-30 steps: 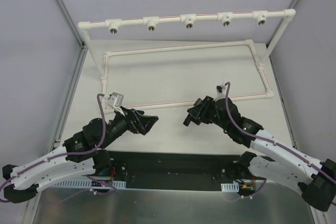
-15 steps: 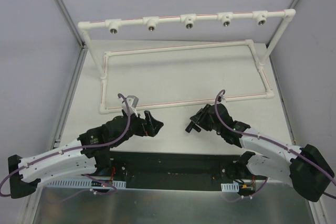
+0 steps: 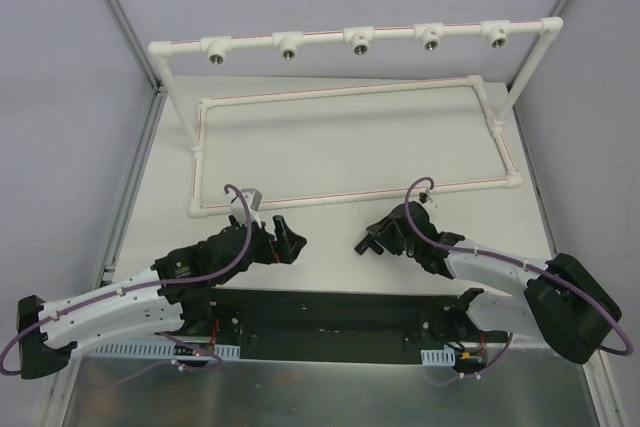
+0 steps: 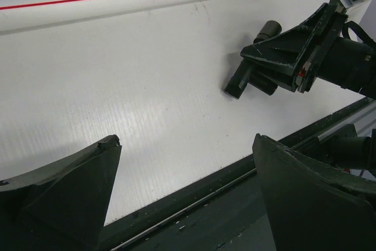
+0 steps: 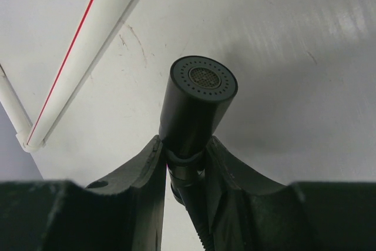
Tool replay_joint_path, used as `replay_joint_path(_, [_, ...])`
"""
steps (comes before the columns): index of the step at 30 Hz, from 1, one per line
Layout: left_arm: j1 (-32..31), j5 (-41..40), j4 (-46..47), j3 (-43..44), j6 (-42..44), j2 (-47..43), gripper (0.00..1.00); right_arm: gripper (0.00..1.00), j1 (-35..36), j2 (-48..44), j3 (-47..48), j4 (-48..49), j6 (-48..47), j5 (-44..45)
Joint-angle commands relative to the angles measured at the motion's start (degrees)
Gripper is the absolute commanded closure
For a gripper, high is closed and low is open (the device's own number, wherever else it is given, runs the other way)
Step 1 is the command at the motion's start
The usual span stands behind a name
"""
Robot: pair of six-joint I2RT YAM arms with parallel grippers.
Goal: Install the water faucets
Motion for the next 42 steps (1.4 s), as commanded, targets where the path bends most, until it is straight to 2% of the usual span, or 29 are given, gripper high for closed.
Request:
replay_joint_path(1, [-0.7, -0.8, 0.0, 0.1, -1.6, 1.1, 0.01, 0.75, -0.3, 1.3, 0.3, 3.5, 3.1, 1.6])
replay_joint_path(9, [-0.7, -0.9, -0.2, 0.7, -1.8, 3.3, 0.01, 0.43, -0.3, 2.9, -0.8, 3.5, 4.2, 1.3])
replay_joint_path(13, [-0.7, -0.9, -0.2, 0.7, -2.1, 3.7, 0.01, 0.35, -0.4, 0.7, -1.8, 1.8, 4.2, 1.7])
replay_joint_path(18, [-0.8, -1.6, -0.3, 0.7, -2.9, 4.3, 0.01, 0.31, -0.4, -5.8, -3.4, -4.3, 4.1, 3.5])
replay_joint_path(21, [-0.7, -5.5, -3.1, 1.4, -5.5, 5.3, 0.01, 0.3, -0.3, -12.5, -4.7, -10.4, 3.8, 5.6])
replay_joint_path(29, [-0.7, -8.5, -5.5, 2.0, -6.6, 8.1, 0.01, 0.29, -0.2, -37.6, -7.9, -21.9, -4.8, 8.4])
replay_joint_path(37, [-0.7, -10.8, -5.5, -1.7, -7.7, 0.1, 0.01, 0.27, -0.2, -58.6, -5.5, -35.2, -9.5, 12.3])
replay_joint_path(42, [-0.7, -13.4, -9.1, -2.2, -6.1, -6.0, 0.01, 0.25, -0.2, -63.4, 1.5, -45.9, -10.0, 16.8])
